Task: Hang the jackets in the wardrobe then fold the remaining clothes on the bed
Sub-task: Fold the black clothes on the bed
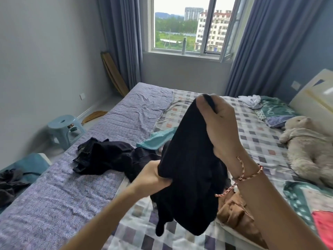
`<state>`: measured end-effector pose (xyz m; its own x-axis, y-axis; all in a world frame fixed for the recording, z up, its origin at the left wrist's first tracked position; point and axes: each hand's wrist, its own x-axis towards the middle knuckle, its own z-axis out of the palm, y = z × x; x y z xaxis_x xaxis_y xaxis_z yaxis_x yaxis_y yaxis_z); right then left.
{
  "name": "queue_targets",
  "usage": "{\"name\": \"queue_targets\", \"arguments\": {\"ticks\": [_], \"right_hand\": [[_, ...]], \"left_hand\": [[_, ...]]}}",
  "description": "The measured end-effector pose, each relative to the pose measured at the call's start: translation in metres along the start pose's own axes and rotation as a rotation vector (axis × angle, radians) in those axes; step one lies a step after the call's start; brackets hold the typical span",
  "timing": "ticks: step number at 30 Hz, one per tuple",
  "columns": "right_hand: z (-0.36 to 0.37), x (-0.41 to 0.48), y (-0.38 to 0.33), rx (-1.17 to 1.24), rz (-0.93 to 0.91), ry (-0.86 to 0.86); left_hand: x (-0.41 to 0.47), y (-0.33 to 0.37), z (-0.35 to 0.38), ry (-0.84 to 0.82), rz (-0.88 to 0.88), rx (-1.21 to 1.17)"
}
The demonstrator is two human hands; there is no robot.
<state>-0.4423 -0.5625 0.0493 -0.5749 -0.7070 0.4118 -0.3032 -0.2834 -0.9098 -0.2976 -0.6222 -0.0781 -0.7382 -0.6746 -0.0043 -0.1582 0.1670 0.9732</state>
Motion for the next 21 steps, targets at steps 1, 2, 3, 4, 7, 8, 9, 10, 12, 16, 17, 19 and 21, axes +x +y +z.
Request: {"name": "queue_targets", "arguments": {"ticks": [1,2,3,4,7,8,9,10,12,16,17,19,21], "right_hand": [[0.002,-0.002,-0.006,0.038,0.003,-0.009],[0.003,-0.003,-0.013,0.082,0.017,-0.017],[0.003,-0.005,-0.019,0.134,0.036,-0.028],[0.001,-0.005,-0.024,0.185,0.061,-0.045],[-0.014,-0.004,-0.029,0.323,0.101,-0.107],[-0.022,-0.004,-0.030,0.348,0.114,-0.111],[-0.032,-0.002,-0.029,0.365,0.124,-0.101],[-0.043,0.001,-0.026,0.375,0.143,-0.077],[-0.072,0.012,-0.013,0.331,0.178,0.008],[-0.120,0.034,0.045,0.016,0.373,0.248],[-0.124,0.035,0.060,-0.049,0.454,0.264],[-0.118,0.026,0.084,-0.208,0.584,0.229],[-0.102,0.006,0.088,-0.370,0.545,0.097]], "left_hand": [[0.005,-0.012,0.011,0.138,0.027,0.081],[0.010,-0.025,0.019,0.270,-0.014,0.124],[0.016,-0.039,0.025,0.369,-0.060,0.150],[0.021,-0.048,0.029,0.404,-0.116,0.159],[0.035,-0.066,0.040,0.301,-0.243,0.049],[0.035,-0.060,0.039,0.236,-0.356,-0.110],[0.037,-0.058,0.038,0.169,-0.482,-0.301],[0.032,-0.056,0.032,0.103,-0.579,-0.437],[0.028,-0.046,0.017,0.049,-0.623,-0.648],[0.020,-0.008,-0.015,0.115,-0.465,-0.869],[0.016,0.008,-0.018,0.116,-0.439,-0.894],[0.009,0.040,-0.017,0.100,-0.401,-0.943],[0.010,0.059,-0.012,0.115,-0.325,-0.968]]}}
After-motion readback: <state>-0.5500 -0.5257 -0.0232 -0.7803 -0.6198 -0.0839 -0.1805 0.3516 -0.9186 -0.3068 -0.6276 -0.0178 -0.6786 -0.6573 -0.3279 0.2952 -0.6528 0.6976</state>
